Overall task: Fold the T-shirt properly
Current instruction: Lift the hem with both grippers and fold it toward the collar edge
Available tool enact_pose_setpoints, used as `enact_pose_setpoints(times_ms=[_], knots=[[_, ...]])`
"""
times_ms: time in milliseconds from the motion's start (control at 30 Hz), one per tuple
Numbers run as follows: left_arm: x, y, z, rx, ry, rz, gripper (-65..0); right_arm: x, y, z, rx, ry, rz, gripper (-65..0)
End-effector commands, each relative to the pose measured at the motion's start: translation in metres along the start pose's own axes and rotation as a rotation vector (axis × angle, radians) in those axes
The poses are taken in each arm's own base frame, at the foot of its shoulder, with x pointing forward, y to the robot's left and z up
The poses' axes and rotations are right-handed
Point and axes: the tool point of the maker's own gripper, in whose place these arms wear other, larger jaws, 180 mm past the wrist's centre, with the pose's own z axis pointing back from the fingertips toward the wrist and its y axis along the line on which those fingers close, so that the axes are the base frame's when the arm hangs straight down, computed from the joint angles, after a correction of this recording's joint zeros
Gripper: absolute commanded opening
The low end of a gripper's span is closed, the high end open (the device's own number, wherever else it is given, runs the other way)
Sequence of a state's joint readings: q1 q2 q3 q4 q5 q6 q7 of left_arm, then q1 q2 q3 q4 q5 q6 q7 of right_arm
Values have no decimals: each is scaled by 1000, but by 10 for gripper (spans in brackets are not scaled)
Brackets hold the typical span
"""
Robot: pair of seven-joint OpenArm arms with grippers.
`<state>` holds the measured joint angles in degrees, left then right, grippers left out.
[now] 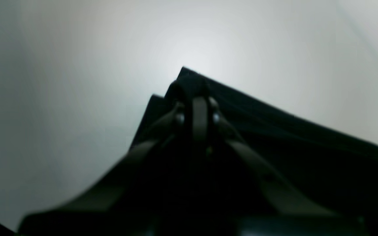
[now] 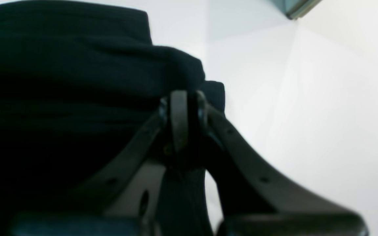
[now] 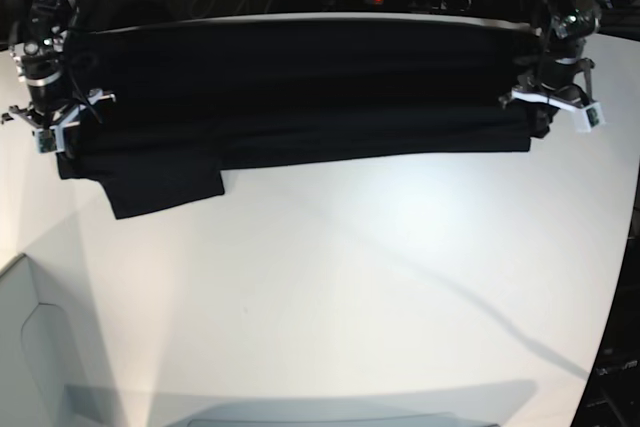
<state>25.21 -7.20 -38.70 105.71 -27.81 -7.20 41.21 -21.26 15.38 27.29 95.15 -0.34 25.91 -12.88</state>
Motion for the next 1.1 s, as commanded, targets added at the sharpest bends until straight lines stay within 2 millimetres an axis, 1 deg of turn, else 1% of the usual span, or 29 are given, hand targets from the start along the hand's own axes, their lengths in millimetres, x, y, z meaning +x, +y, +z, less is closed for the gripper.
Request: enact_pose_setpoints(times_ms=[0,67,167,300,367,467,567,667,733,800,933,1000,1067], knots=[[13,10,1,21,-39,-20,-648,7,-6,4,-12,-25,14,-650],[9,15,-2,30,-24,-18,-648,3,-6,5,-9,-17,15,-650],[1,17,-5,32,-3,-11,-648,-4,-4,6,-5,2,12,-650],[-7,18,-5,35,20,-6,-648,-26,-3,4,2,54,-10,-650],[-13,20,-3,41,36,-9,-648,-33,-3,3,4,71,-16,-650],[-21,24,2,49,54,-12,-648,-34,-3,3,4,76,-16,-650],[-30,30,-1,60,78,-2,-648,-36,-1,4,8,83,-18,-650],[-41,36,-5,70,107,17,-648,-36,12,1,42,87,-9,-650],[-37,34,-9,67,98,23,-648,-36,13,0,45,87,-9,-650],[-39,35,-11,70,105,29,-648,-36,13,0,45,87,-9,-604],[-41,36,-12,70,110,35,-648,-40,12,5,43,96,-5,-459],[-39,34,-13,66,102,38,-648,-35,12,8,41,84,4,-401],[-35,32,-15,63,93,39,-648,-29,3,11,16,69,10,-369]])
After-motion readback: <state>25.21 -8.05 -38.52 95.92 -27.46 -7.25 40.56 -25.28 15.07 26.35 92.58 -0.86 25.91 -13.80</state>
